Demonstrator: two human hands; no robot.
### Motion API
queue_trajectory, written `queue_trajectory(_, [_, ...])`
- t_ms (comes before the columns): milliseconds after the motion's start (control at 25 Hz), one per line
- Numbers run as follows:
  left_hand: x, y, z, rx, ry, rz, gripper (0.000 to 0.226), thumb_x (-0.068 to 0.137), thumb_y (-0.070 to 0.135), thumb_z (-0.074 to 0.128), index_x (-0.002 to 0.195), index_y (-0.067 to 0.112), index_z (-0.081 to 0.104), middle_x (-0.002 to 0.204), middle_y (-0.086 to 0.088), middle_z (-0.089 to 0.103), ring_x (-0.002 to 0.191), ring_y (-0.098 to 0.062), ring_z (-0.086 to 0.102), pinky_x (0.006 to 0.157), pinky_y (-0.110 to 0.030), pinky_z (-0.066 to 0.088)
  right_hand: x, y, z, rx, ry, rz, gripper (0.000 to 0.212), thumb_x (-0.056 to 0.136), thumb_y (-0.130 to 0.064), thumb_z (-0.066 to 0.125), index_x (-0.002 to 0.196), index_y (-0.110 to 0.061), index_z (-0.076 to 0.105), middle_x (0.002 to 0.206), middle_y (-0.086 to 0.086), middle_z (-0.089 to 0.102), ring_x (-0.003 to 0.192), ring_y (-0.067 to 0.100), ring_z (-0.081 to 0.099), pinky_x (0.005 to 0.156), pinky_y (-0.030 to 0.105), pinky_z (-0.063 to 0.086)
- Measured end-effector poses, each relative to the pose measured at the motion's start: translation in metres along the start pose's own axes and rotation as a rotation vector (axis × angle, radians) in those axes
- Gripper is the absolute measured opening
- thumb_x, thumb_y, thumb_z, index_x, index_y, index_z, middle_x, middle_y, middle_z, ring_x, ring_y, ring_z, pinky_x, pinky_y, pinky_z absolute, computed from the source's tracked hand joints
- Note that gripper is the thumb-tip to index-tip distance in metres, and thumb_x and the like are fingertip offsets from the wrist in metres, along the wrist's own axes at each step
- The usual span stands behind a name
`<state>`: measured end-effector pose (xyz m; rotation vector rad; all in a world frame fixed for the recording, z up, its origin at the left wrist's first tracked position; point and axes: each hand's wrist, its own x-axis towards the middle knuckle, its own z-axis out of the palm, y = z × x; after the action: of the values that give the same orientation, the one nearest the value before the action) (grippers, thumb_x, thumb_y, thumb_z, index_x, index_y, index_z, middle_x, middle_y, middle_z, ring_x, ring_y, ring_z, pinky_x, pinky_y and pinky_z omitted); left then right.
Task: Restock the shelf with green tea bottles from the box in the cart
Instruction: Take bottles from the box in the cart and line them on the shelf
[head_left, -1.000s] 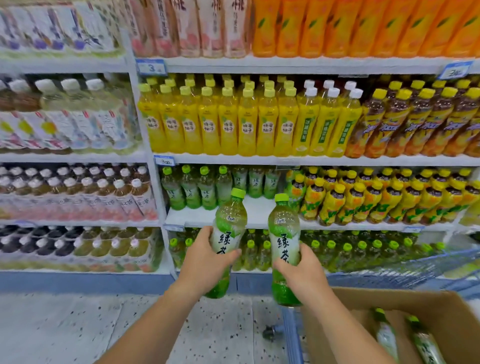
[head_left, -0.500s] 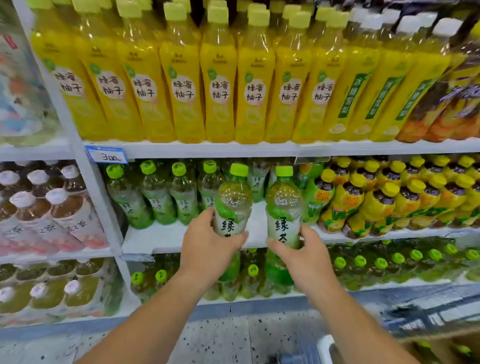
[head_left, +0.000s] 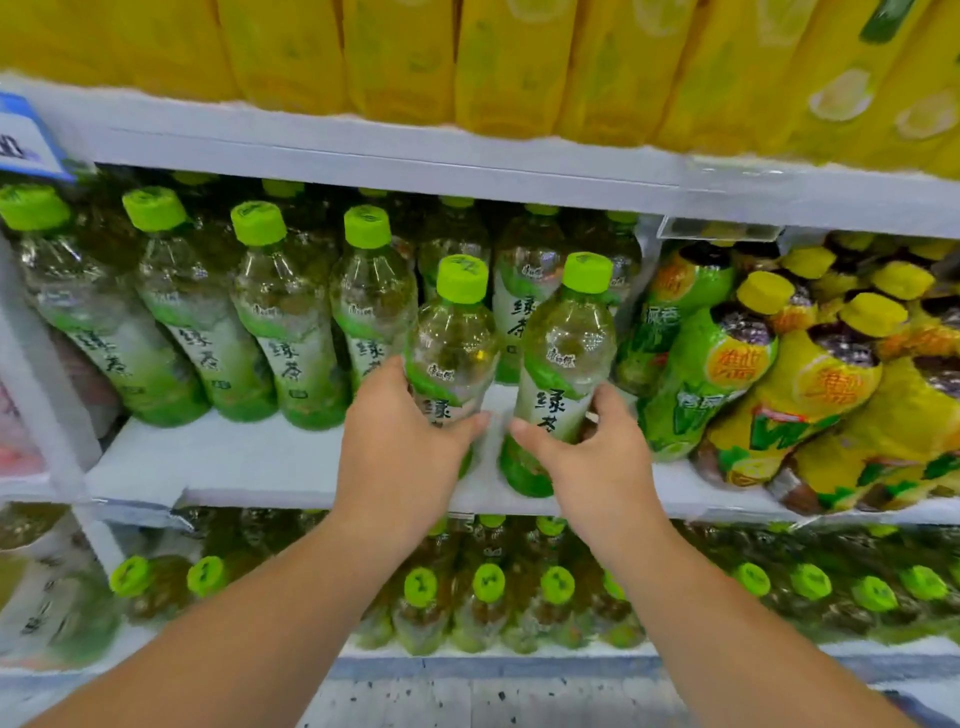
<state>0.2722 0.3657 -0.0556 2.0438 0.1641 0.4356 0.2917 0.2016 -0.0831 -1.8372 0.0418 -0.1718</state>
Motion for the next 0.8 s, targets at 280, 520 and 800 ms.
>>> queue_trajectory(280, [0.005,-0.018,0.015,0.066,0.038,-0.048,0.047,0.075,0.036,0.085,0.111,0.029,0.056,0.104,0.011,0.060,0.095,-0.003,0.056,0.072,-0.011,0.040,0.016,0.014,0.005,-0.044,-0.142,-0.066,0.057,0.078,-0.036,0.082,0.120,-0.046,0.045,0.120,-0.027,0.060,0.113,-0.006,0.057,0.099,0.031,0.049])
queue_trajectory(520, [-0.017,-0.040,0.014,0.157,-0.018,-0.114,0.039,0.084,0.027,0.079,0.121,0.029,0.066,0.109,0.010,0.056,0.100,-0.009,0.056,0.091,-0.030,0.050,0.013,0.037,0.000,-0.115,-0.130,-0.025,0.048,0.076,-0.037,0.082,0.117,-0.042,0.057,0.110,-0.025,0.066,0.104,-0.009,0.059,0.091,0.024,0.052])
queue_trajectory(800, [0.003,-0.038,0.024,0.210,0.016,-0.118,0.030,0.081,0.036,0.081,0.107,0.023,0.074,0.100,0.003,0.072,0.095,-0.016,0.064,0.086,-0.036,0.054,0.030,0.043,0.008,-0.035,-0.094,-0.021,0.044,0.079,-0.025,0.083,0.110,-0.045,0.058,0.101,-0.033,0.067,0.096,-0.013,0.062,0.077,0.004,0.048])
